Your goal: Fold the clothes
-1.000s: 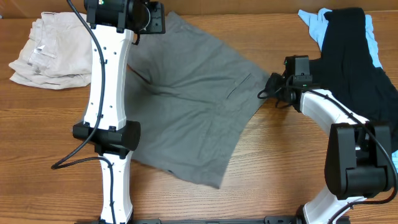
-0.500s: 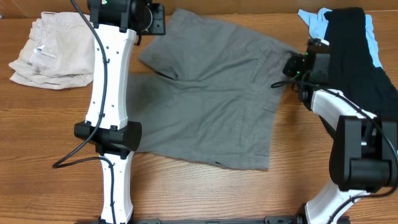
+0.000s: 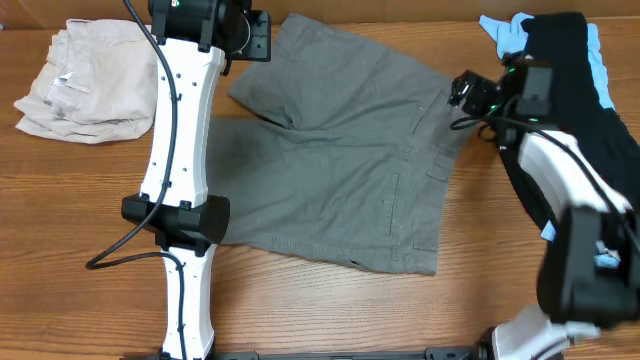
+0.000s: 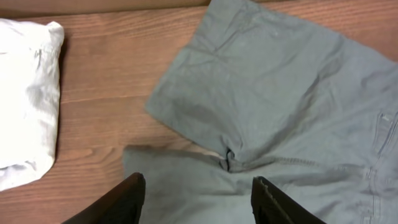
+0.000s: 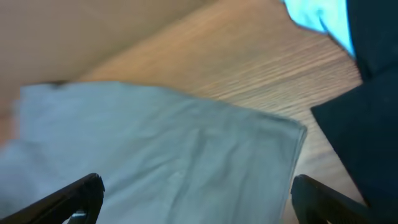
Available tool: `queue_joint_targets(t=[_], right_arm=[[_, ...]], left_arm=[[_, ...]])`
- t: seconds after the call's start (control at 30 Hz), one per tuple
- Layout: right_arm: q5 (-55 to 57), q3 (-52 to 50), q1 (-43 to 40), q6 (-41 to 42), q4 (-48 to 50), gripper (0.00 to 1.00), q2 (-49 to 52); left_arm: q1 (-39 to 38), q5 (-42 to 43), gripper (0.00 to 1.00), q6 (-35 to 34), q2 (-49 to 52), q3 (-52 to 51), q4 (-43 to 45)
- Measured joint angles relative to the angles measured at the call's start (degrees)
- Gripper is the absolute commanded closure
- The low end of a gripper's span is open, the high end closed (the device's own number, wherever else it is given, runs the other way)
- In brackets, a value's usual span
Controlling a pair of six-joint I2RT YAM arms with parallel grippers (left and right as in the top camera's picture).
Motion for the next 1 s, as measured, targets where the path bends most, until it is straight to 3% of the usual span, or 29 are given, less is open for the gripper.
queue_joint_targets(t=[0.23,0.47,0.7,1.0], right_arm=[[-5.88,2.16,2.32,0.02,-23.91,0.0,-25.55],[-7.8,2.43,3.58,0.37,-42.88,0.0,-39.15],[-7.93,2.32,3.63,1.66,-57.9,0.0,-42.64],[-7.91,-8.66,8.15,4.68,-57.53,0.0,-42.23]], left_arm=[[0.02,-0.17,0.45,-0.04,-6.21,-0.68,-7.21],[-0.04,3.93,0.42,-1.03,-12.39,-6.36,-7.3],[-0.15,2.14,0.39,-2.16,-21.27,-27.3,-7.15],[-0.15,-1.46,0.36,-4.37,-36.92,-52.94,-2.43]])
